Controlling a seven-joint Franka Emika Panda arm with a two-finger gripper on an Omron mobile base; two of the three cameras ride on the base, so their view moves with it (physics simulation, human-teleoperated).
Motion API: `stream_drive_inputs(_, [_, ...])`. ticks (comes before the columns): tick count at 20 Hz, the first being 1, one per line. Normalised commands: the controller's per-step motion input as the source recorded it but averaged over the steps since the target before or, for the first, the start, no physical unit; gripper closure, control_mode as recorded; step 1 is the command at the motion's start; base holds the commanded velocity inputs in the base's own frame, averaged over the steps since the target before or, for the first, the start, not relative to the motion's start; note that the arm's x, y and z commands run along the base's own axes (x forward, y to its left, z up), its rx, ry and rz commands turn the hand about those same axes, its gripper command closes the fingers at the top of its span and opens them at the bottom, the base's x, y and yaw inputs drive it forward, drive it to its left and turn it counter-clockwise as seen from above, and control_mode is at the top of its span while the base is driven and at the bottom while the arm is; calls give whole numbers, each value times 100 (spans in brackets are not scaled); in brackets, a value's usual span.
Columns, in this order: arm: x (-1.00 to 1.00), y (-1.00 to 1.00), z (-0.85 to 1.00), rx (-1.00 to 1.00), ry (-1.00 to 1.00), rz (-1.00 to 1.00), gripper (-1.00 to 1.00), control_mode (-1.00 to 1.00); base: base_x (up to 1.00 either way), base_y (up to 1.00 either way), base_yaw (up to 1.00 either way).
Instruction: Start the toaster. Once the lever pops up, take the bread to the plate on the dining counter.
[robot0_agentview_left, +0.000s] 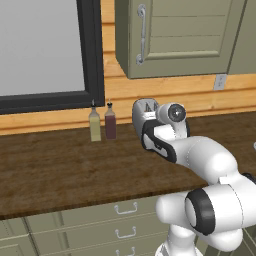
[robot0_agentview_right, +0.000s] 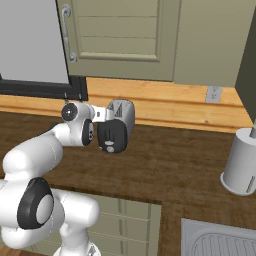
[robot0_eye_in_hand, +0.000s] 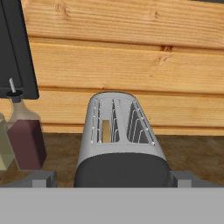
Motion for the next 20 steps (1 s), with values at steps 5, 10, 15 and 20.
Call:
stream_drive_inputs(5, [0, 0, 0, 0, 0, 0, -100, -100, 0, 0, 0])
stream_drive_inputs(10, [0, 0, 0, 0, 0, 0, -100, -100, 0, 0, 0])
stream_drive_inputs(15, [0, 0, 0, 0, 0, 0, -100, -100, 0, 0, 0])
stream_drive_inputs(20, [0, 0, 0, 0, 0, 0, -100, -100, 0, 0, 0])
